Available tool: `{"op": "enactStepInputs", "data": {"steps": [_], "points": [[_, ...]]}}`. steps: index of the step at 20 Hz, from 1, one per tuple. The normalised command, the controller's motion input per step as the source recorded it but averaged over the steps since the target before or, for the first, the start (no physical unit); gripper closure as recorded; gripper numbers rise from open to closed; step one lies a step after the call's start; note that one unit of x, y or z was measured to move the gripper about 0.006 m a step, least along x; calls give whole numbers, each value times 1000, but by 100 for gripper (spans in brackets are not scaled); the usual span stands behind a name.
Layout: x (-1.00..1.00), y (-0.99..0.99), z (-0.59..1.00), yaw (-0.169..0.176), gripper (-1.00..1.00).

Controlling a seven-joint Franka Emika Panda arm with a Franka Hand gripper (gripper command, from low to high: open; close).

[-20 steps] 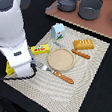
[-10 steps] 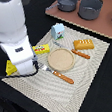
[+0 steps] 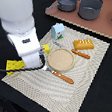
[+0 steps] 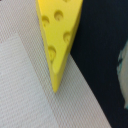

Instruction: Interact with the objects in diverse but meaningful ways.

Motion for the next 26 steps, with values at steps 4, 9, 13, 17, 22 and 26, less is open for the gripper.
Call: {"op": "enactStepInputs", "data": {"steps": [4,9,13,17,22,26], "points": [[0,583,0,-112,-100],[-85,571,0,-75,-100],[-186,554,-43,-6,-100],[-170,529,-69,0,-100],[-142,490,-121,0,-100],[-144,394,-240,0,-100]]}}
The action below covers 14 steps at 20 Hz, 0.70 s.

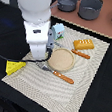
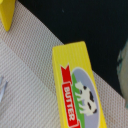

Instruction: Interact with the objects in diverse but meaningful ways.

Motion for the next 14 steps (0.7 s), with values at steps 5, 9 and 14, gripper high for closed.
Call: {"op": "enactStepInputs", "data": {"steps": [5,9,14], "points": [[-174,375,-289,0,-100],[-208,349,-294,0,-100],[-230,342,-292,0,-100]]}}
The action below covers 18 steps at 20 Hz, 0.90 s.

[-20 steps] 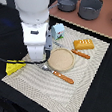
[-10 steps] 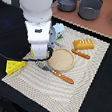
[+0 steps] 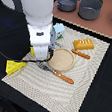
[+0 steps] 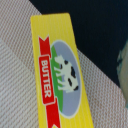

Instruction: Interact with the objects in diverse but meaningful ways.

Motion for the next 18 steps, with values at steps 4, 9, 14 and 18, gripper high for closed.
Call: {"op": "enactStepInputs", "data": {"steps": [4,9,14,18], "points": [[-229,342,-244,0,-100],[-215,347,-210,0,-100],[-171,343,-170,0,100],[-156,339,-154,0,100]]}}
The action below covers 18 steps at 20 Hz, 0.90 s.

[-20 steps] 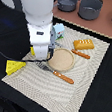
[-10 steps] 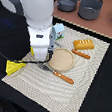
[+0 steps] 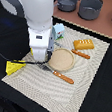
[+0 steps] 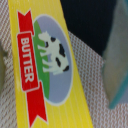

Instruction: Interact with the objects in diverse but meaningful ways.

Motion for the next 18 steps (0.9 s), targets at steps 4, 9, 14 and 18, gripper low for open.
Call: {"op": "enactStepInputs", "data": {"steps": [4,9,14,18], "points": [[-144,344,-152,0,100],[-92,345,-169,0,100],[-107,336,75,0,100],[-657,434,786,0,100]]}}
